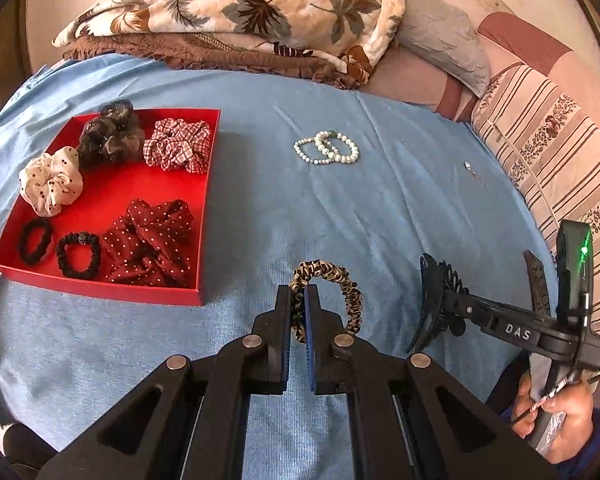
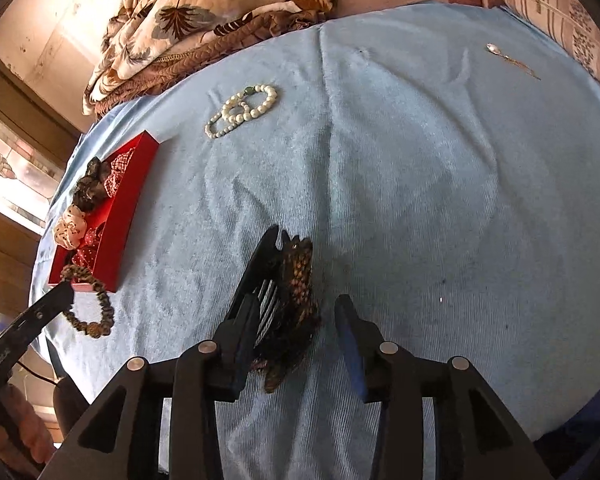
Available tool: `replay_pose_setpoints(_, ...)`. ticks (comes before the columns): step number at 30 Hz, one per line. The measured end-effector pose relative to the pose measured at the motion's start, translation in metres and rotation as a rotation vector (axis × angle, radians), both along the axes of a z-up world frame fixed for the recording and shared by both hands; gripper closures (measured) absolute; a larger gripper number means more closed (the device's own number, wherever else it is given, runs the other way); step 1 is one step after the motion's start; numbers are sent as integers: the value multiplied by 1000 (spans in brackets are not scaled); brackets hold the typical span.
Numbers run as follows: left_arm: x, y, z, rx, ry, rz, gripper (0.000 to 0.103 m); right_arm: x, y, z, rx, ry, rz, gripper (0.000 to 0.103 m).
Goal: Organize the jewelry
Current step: 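Lift the leopard-print tie with the left tool while the right tool lifts the claw clip, then carry both items into the red tray and open both tools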
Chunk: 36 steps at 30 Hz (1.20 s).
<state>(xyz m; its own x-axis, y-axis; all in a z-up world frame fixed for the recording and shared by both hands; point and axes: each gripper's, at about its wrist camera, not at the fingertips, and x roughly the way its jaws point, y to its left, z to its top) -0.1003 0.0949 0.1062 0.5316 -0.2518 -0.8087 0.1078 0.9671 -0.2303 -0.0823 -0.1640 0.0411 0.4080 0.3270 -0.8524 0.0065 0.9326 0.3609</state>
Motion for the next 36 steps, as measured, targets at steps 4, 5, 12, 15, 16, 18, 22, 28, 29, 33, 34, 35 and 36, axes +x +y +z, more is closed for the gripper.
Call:
replay_pose_setpoints(4,0,0,0,-2,-2,1,97,-8,2,4,35,-16,-13,56)
replay_pose_setpoints(5,0,0,1,-3,-3,1,97,-9,3,6,38,-24,-11,56)
replay_pose_setpoints(12,-4,-1,5,-6,-16,-11,97,-15,20,13,-49,-59,6,60)
replay_pose_setpoints(15,-6,-2,8,-4,-29,-27,97,-15,23,11,-66,-42,10,66)
replay_pose_setpoints(16,-6,-3,10,-3,-34,-32,97,-16,23,10,-66,-40,9,67)
replay_pose_setpoints(18,-4,-6,11,-4,-36,-42,97,-17,21,10,-57,-41,3,70)
replay_pose_setpoints(22,-3,-13,16,-7,-45,-65,97,-24,15,13,-37,-62,-8,95)
replay_pose_setpoints(28,-5,-22,23,-8,-66,-91,97,-36,6,36,-34,-130,-26,97)
replay_pose_setpoints(29,-4,-22,24,-9,-68,-93,97,-39,4,41,-36,-144,-32,97)
replay_pose_setpoints(33,-5,-21,29,-17,-82,-93,97,-47,-1,56,-25,-187,-50,97)
replay_pose_setpoints(34,-5,-19,30,-23,-84,-89,97,-48,-2,59,-23,-196,-54,97)
replay_pose_setpoints(35,-6,-17,31,-26,-87,-86,97,-49,-3,62,-19,-205,-55,97)
replay_pose_setpoints(36,-7,-14,32,-26,-91,-81,97,-49,-3,64,-13,-210,-54,97)
